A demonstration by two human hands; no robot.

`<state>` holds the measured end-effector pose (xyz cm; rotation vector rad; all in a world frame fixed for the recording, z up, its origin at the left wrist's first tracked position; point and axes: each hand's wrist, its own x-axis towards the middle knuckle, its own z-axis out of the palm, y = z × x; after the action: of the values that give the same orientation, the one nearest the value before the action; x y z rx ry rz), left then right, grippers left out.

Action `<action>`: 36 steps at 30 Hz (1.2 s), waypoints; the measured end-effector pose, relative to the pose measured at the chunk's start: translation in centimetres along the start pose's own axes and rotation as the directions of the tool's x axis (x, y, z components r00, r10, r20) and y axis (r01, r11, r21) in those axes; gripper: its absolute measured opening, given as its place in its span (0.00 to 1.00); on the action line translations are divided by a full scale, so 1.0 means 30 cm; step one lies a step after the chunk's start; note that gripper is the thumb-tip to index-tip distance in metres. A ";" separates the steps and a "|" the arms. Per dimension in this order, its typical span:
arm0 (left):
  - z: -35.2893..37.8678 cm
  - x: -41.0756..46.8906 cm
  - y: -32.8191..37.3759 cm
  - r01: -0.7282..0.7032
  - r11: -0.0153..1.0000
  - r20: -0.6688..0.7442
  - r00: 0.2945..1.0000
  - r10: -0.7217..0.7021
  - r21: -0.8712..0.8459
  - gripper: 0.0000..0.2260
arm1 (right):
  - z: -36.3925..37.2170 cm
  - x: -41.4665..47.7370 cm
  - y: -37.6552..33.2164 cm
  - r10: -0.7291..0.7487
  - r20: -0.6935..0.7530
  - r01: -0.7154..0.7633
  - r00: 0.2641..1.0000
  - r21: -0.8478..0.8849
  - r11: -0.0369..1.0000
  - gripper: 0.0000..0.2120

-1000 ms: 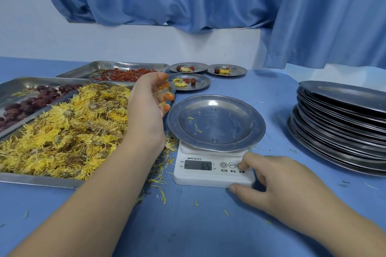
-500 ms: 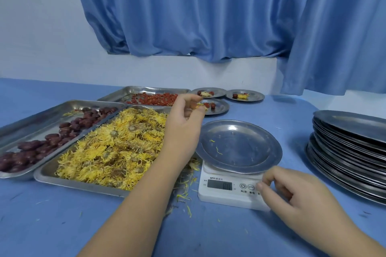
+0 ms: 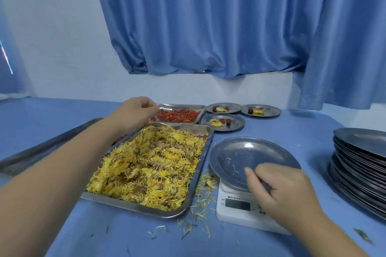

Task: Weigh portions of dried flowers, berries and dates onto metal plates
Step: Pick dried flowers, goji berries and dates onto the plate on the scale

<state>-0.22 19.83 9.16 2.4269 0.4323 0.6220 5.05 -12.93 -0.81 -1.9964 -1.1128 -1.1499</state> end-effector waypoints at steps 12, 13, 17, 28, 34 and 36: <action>0.103 0.136 -0.150 -0.003 0.878 0.193 0.976 -0.102 0.479 0.13 | -0.003 -0.032 0.022 0.044 0.079 -0.042 0.996 -0.024 0.999 0.20; 0.107 0.137 -0.155 0.005 0.871 0.216 0.968 -0.127 0.491 0.14 | -0.005 -0.031 0.023 0.050 0.083 -0.048 0.995 -0.027 0.998 0.20; 0.107 0.139 -0.154 0.015 0.895 0.247 0.959 -0.139 0.446 0.10 | -0.008 -0.027 0.015 0.054 0.094 -0.053 0.994 -0.016 0.998 0.19; 0.039 0.121 -0.055 -0.055 0.989 0.072 0.996 0.045 0.138 0.16 | -0.012 -0.034 0.015 0.123 0.133 -0.124 0.984 0.003 0.992 0.21; 0.064 0.099 -0.053 -0.087 0.992 0.024 0.996 0.085 0.091 0.05 | -0.018 -0.034 0.016 0.138 0.135 -0.141 0.981 0.015 0.990 0.20; 0.071 0.095 -0.033 -0.105 0.994 -0.020 0.994 0.105 0.015 0.03 | -0.019 -0.033 0.018 0.141 0.133 -0.146 0.981 0.024 0.989 0.20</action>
<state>3.13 20.85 7.95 2.4709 0.3194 0.6916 5.01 -14.01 -1.46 -2.1142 -1.0256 -0.9321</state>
